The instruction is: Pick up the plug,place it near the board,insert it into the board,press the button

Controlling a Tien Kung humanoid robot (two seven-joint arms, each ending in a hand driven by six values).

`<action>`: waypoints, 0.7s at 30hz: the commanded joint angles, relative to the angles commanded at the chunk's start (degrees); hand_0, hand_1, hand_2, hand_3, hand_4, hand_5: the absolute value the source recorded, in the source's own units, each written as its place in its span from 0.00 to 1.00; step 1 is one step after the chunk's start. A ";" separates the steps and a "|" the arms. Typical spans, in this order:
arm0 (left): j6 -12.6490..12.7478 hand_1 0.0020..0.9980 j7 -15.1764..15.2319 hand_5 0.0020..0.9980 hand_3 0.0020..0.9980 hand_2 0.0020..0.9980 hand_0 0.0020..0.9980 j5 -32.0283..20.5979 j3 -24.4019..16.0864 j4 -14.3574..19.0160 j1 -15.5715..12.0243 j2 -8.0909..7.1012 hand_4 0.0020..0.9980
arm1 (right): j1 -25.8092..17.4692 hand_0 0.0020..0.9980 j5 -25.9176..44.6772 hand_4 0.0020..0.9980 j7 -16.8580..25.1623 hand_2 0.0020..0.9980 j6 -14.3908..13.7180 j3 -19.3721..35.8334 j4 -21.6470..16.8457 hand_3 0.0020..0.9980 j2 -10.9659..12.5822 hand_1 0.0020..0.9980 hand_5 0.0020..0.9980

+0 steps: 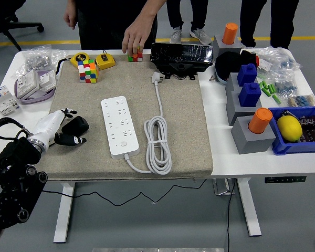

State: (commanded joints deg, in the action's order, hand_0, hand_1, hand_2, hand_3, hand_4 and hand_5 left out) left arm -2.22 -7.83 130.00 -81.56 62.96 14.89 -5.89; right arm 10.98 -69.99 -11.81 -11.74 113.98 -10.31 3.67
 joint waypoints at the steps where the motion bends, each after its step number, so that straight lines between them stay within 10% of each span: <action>1: -0.02 0.72 -0.13 0.12 0.76 0.73 0.71 0.00 0.00 0.01 0.05 0.00 1.00 | 0.01 0.79 -0.06 1.00 0.01 0.71 -0.01 0.01 0.00 0.76 0.00 0.70 1.00; 2: -0.03 0.67 -0.22 0.07 0.65 0.64 0.56 0.00 -0.04 0.04 0.06 0.00 1.00 | 0.00 0.79 -0.09 1.00 0.05 0.71 0.00 0.02 0.00 0.76 -0.01 0.70 1.00; 8: 0.70 0.58 -0.21 0.05 0.59 0.59 0.45 0.00 -0.07 0.07 0.00 0.06 1.00 | -0.07 0.79 0.11 1.00 0.02 0.71 0.08 -0.10 0.00 0.76 -0.03 0.70 1.00; 21: 3.04 0.53 0.43 0.04 0.57 0.57 0.37 0.00 -0.07 0.02 0.00 0.42 1.00 | -0.01 0.79 0.17 1.00 -0.08 0.71 0.05 -0.14 0.00 0.76 0.09 0.70 1.00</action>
State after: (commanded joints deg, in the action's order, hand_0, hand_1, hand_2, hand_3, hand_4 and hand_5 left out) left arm 0.82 -7.40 130.00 -81.63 62.98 14.89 -5.47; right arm 10.97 -69.82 -11.88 -11.69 113.85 -10.31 3.76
